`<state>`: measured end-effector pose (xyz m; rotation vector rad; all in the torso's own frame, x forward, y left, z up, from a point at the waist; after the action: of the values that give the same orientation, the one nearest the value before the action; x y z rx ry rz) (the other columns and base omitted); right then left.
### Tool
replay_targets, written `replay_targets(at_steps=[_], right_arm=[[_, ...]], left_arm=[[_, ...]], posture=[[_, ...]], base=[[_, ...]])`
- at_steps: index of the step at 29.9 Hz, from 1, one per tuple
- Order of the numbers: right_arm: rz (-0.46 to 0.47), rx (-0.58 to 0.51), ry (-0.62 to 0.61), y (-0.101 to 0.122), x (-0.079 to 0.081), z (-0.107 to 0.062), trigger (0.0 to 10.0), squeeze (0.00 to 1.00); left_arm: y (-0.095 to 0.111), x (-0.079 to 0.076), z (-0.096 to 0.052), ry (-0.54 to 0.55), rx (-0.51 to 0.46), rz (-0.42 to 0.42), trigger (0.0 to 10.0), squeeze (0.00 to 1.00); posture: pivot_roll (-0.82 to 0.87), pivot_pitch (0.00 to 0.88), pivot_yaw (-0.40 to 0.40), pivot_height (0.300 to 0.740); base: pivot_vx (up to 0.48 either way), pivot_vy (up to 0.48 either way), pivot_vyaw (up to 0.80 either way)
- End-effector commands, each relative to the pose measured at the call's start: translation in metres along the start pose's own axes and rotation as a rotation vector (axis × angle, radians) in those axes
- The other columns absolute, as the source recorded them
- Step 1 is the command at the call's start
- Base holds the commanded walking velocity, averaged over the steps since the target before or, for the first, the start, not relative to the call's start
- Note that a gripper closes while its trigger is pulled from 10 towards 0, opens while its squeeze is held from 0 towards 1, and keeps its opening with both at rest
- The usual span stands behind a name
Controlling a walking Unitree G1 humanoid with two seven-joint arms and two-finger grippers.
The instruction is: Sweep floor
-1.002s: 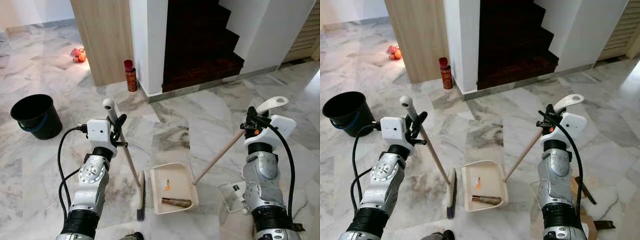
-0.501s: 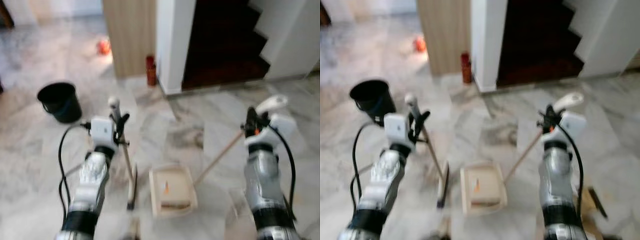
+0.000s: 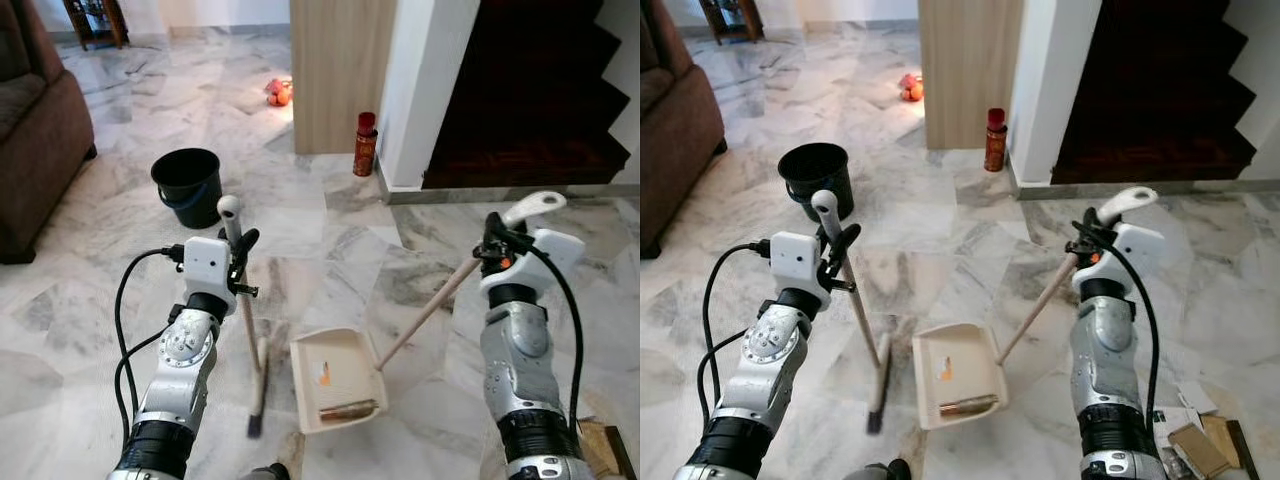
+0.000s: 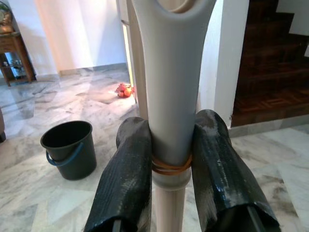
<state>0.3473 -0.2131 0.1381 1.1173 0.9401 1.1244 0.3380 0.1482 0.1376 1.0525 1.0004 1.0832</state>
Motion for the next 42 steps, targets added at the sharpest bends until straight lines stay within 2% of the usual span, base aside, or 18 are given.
replay_targets(at_steps=[1, 27, 42], right_arm=[[0.017, -0.029, 0.001, 0.009, 0.001, 0.005, 10.0, 0.00], [0.007, -0.026, 0.061, 0.008, 0.009, 0.003, 10.0, 0.00], [0.027, -0.027, 0.069, 0.008, 0.012, 0.003, 10.0, 0.00]], left_arm=[[0.014, -0.003, 0.003, -0.017, -0.061, 0.020, 10.0, 0.00], [0.014, -0.005, 0.004, -0.019, -0.061, 0.046, 10.0, 0.00], [0.015, -0.004, 0.004, -0.017, -0.061, 0.052, 10.0, 0.00]], posture=[[0.02, 0.054, -0.014, 0.740], [0.02, 0.077, -0.015, 0.740], [0.02, 0.080, -0.017, 0.740]], base=[[0.000, 0.000, 0.00], [0.000, 0.000, 0.19], [0.144, 0.000, 0.00]])
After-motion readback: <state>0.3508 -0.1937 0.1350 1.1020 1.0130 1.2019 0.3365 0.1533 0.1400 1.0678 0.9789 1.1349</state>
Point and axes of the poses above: a point about 5 cm out from each wrist's last joint towards the gripper, its own z axis pointing out of the wrist towards the gripper, its own y axis along the axis of the wrist's last joint, x = y × z, the point moved 2 cm from there along z, pointing out of the wrist towards the gripper, and after that the axes turned 12 degrees about -z, right-handed, at the moved point
